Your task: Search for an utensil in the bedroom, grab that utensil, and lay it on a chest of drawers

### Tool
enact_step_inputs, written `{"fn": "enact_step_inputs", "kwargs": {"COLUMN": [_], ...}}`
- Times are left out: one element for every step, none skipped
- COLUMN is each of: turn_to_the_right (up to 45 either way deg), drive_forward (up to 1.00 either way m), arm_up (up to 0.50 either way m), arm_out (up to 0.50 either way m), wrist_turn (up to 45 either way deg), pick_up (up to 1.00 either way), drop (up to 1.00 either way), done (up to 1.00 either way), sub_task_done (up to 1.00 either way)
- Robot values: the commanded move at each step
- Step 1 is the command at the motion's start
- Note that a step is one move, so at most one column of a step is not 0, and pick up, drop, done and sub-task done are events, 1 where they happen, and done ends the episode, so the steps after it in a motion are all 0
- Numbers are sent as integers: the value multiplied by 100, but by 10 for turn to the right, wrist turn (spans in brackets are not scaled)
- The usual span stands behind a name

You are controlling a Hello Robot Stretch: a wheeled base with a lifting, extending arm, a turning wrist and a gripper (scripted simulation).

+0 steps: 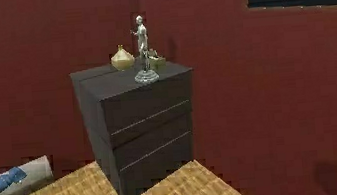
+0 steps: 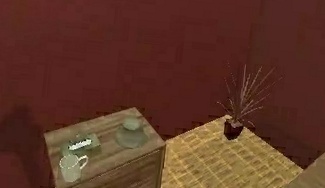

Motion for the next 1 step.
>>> {"fn": "enact_step_inputs", "kwargs": {"turn_to_the_right": [450], "drive_forward": [0], "arm_up": [0], "arm_out": [0], "wrist_turn": [0], "pick_up": [0], "drop": [0], "done": [0], "sub_task_done": [0]}}
